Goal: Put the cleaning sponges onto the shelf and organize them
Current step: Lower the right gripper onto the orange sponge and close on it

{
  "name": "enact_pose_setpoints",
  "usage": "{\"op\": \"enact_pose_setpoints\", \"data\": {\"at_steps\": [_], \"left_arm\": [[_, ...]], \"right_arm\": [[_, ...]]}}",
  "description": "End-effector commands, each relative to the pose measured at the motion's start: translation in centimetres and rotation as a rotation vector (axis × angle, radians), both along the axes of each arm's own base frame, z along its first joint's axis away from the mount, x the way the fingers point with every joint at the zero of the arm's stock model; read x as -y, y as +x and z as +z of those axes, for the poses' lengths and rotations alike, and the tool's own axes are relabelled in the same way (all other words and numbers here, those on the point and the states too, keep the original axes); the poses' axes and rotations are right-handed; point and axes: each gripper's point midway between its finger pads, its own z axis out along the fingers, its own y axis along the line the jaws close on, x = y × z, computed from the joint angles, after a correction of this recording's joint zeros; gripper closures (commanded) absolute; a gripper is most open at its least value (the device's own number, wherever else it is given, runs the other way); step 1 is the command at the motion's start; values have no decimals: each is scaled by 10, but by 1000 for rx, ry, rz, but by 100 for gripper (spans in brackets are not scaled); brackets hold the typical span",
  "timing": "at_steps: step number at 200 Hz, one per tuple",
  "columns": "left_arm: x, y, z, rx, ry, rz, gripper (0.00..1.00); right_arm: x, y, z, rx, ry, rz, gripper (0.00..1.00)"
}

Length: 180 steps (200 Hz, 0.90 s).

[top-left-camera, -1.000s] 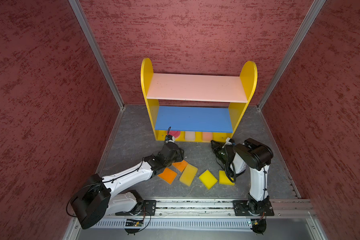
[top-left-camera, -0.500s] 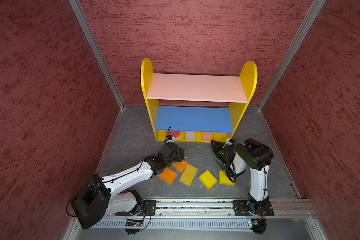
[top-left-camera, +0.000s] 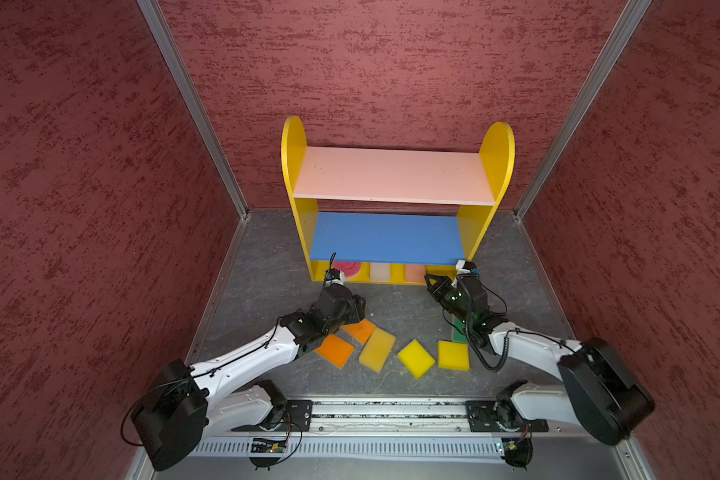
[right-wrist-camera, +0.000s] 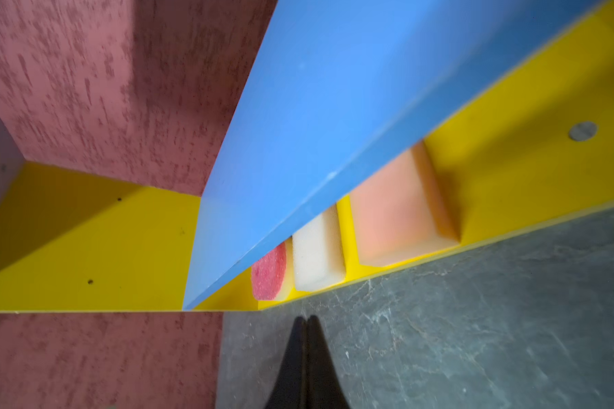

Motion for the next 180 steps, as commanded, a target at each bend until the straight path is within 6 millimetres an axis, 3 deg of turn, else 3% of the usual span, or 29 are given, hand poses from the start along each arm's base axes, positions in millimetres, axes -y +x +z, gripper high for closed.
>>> {"op": "enact_pose_setpoints", "data": {"at_steps": [1,19,35,76,91,139,180], "left_arm": [[-17,-7,-4,-32,46,20,34],[-26,-14,-2,-51,49,36,27],[-34,-20,-2,-67,40,54,19],[-50,-37,-12,-113,18,103,20],[-57,-43,-18,-131,9,124,22],[-73,-57,-41,-207,2,188,25],[-83,-67,-57,-257,-8,225,26]], "right_arm": [[22,-49,-63,-285,-346,85,92],[10,-66,-65,-311,-473,176,84],[-21,-81,-64,-288,-571,328,74],[-105,-105,-60,-163,-724,642,64],[-125,-108,-66,-132,-751,693,62],[-155,-92,-54,-11,-772,754,57],[-188,-90,-66,11,-770,890,57]]}}
